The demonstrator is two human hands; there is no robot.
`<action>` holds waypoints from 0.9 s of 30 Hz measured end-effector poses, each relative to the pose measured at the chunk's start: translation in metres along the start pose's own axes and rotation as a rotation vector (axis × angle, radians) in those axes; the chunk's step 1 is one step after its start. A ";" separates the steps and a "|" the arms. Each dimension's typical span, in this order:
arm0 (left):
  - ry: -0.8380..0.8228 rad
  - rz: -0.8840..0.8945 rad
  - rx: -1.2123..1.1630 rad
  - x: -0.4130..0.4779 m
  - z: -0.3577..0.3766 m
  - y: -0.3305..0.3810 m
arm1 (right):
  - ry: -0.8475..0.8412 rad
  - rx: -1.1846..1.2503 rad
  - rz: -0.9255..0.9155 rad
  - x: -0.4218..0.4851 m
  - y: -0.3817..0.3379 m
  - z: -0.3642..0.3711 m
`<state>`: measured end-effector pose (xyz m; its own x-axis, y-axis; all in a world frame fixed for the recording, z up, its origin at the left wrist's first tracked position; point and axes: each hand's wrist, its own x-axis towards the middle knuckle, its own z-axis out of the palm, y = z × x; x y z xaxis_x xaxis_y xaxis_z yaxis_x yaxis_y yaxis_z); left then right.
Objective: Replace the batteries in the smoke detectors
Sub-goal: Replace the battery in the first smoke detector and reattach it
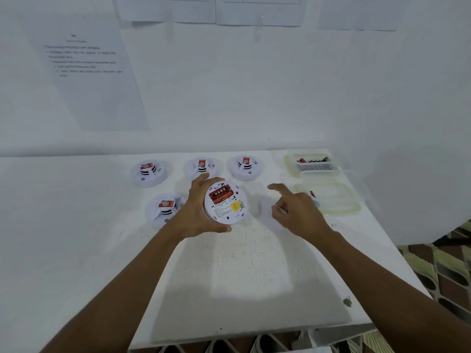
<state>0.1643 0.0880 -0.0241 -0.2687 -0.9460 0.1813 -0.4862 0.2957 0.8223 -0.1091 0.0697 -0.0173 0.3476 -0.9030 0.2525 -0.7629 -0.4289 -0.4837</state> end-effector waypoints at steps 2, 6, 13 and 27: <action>0.000 -0.011 -0.002 0.001 0.004 0.001 | 0.124 0.209 0.117 -0.006 -0.002 -0.008; -0.014 -0.011 -0.026 0.005 0.014 0.006 | 0.342 0.675 0.277 -0.013 -0.025 -0.025; -0.029 0.060 -0.050 0.017 0.032 0.029 | 0.226 0.681 0.168 -0.012 -0.059 -0.024; -0.005 0.108 0.014 0.022 0.034 0.029 | 0.228 0.106 -0.062 0.000 -0.051 -0.001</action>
<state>0.1159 0.0804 -0.0149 -0.3247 -0.9076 0.2660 -0.4654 0.3981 0.7905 -0.0707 0.0918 0.0078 0.2513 -0.8512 0.4608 -0.6784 -0.4945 -0.5434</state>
